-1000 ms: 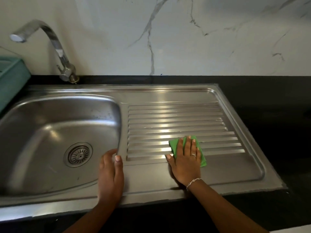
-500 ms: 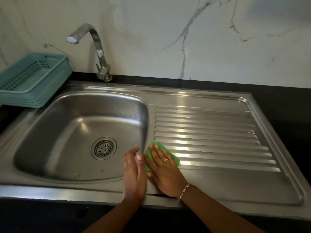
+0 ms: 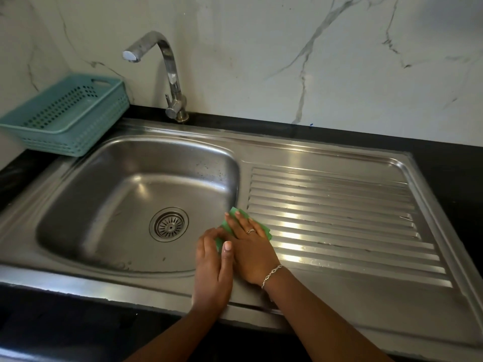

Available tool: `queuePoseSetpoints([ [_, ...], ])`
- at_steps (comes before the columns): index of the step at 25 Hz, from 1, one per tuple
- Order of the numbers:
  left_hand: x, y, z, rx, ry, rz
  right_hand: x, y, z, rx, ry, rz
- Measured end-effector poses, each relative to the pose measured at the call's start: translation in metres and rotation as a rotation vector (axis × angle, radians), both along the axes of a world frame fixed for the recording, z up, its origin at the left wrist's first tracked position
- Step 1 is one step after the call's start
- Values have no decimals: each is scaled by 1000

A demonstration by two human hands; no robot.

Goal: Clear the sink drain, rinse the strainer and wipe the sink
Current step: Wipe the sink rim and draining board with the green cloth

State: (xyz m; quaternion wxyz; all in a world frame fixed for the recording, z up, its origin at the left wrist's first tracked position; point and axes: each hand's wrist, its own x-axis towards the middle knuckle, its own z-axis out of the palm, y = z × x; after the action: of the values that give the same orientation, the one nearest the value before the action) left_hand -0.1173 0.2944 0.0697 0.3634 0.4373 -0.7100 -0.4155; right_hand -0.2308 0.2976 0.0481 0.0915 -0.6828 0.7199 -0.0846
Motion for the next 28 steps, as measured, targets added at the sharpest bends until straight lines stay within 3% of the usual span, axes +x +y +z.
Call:
queuePoseSetpoints([
  [8,0,1,-2,0,-159,-52,-15,-1,0,23,-29,-100],
  [15,-3,1,-10,-75,-397,-152,-91,53,7,45,15,-306],
  [24,-4,4,-5,-145,-500,-201,-171,120,10,63,-2,-522],
  [28,-5,4,-8,-134,-509,-191,-225,164,7,95,90,-658],
])
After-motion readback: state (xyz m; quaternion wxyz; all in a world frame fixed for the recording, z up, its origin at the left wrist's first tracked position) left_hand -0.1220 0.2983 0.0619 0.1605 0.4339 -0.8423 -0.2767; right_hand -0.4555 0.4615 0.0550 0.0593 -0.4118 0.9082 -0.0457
